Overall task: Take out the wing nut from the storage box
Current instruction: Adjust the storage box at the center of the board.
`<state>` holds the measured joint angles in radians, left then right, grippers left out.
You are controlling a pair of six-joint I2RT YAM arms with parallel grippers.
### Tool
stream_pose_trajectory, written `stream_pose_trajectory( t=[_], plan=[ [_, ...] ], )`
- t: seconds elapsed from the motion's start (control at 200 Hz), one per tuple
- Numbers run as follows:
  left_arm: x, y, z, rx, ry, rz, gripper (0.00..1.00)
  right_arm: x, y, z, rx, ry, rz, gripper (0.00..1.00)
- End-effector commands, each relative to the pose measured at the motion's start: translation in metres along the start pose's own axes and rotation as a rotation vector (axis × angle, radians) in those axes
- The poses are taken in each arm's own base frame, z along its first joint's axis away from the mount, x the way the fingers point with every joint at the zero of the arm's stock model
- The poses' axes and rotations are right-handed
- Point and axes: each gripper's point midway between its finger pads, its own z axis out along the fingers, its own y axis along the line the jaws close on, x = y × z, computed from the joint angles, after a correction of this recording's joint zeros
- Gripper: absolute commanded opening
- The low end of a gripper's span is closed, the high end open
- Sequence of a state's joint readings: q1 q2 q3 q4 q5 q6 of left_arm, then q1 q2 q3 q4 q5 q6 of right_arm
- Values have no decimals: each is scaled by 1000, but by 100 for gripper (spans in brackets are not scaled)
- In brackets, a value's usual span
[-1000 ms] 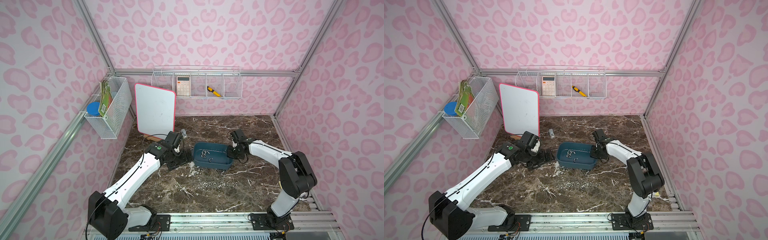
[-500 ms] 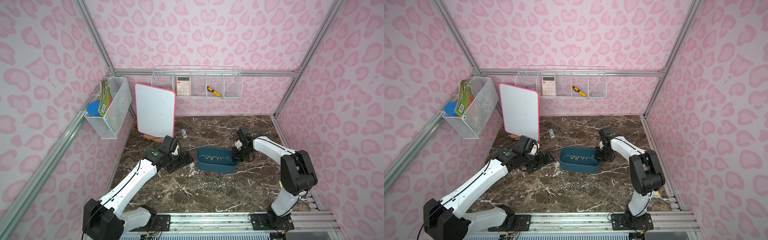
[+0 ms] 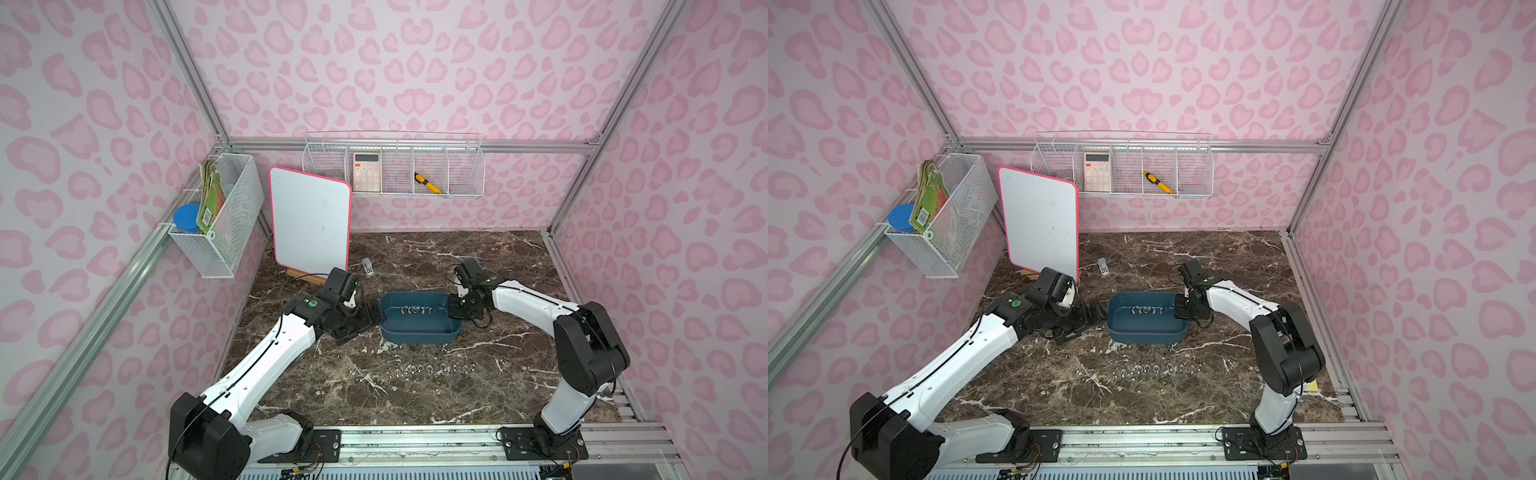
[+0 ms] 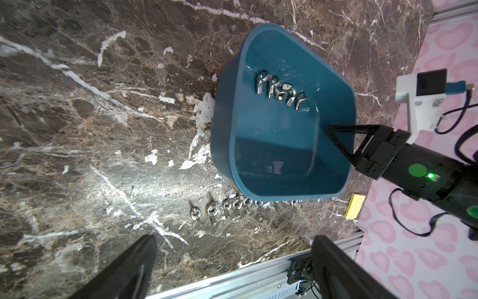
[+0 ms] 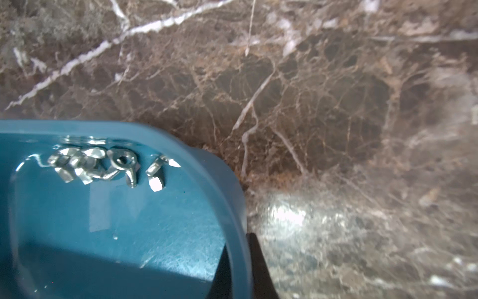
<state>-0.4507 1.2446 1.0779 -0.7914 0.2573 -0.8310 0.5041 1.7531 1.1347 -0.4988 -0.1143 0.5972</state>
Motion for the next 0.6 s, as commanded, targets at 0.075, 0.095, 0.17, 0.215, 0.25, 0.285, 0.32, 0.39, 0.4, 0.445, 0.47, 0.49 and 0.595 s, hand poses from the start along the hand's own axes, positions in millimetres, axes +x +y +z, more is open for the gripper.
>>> stream_pose_trajectory(
  t=[0.075, 0.095, 0.17, 0.215, 0.25, 0.285, 0.32, 0.39, 0.4, 0.445, 0.47, 0.49, 0.595],
  plan=[
    [1, -1, -3, -11, 17, -6, 98, -24, 3, 1, 3, -148, -81, 0],
    [1, -1, -2, -12, 19, -7, 98, -24, 2, 2, 9, -155, -86, 0],
    [1, -2, -1, -17, 28, -12, 98, -26, -2, 1, 26, -185, -96, 0],
    [1, -3, 0, -14, 34, -14, 98, -28, -3, 2, 26, -201, -100, 0],
    [0, -4, 0, -11, 36, -15, 98, -29, -2, 3, 22, -208, -101, 0],
    [0, -5, 1, -8, 38, -17, 98, -29, -3, 4, 24, -212, -102, 0],
    [0, -6, 1, -4, 40, -15, 98, -29, -3, 5, 25, -215, -101, 1],
    [-1, -8, 0, -1, 40, -16, 98, -31, -3, 7, 23, -222, -104, 5],
    [-1, -8, 0, 0, 40, -15, 98, -31, -3, 7, 23, -223, -106, 5],
    [0, -8, 0, 1, 40, -13, 98, -32, -3, 9, 26, -223, -105, 8],
    [-1, -8, -1, 1, 39, -12, 98, -32, -3, 9, 25, -224, -107, 11],
    [-1, -9, -1, 1, 39, -12, 98, -32, -3, 10, 25, -223, -109, 12],
    [0, -8, -1, -1, 41, -9, 98, -33, -3, 12, 29, -222, -109, 22]
  ],
)
